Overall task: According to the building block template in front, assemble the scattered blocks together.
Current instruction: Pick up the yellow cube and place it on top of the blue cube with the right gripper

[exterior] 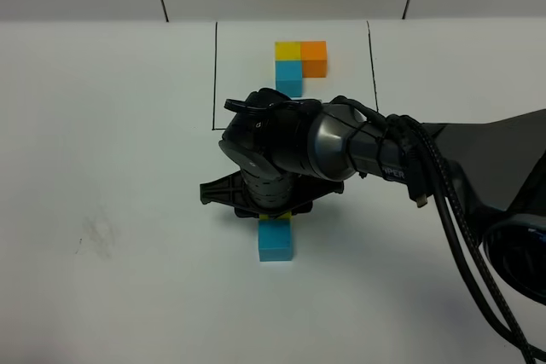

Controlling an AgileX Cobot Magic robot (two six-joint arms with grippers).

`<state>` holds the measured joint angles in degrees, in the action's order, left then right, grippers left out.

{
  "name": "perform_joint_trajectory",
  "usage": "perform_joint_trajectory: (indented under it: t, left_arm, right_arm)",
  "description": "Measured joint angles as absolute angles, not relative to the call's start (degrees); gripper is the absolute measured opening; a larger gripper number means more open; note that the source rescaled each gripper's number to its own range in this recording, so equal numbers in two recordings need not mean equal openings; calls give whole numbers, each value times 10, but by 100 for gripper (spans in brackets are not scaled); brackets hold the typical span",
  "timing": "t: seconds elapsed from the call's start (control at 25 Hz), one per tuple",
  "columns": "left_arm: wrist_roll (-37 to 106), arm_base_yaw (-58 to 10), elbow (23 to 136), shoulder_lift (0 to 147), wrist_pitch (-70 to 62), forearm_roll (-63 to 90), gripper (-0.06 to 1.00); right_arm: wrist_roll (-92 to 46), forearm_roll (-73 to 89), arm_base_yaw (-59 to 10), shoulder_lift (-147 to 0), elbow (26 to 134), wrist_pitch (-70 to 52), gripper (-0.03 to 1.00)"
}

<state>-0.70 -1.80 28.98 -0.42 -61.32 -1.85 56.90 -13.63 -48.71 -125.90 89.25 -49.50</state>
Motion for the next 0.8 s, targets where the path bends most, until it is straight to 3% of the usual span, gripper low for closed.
perform_joint_trajectory:
  t: [0.8]
  left_arm:
    - [-7,-18,290,-4,-613,-19,46]
  right_arm:
    - [565,-138,-487,-1277,893,-469,24]
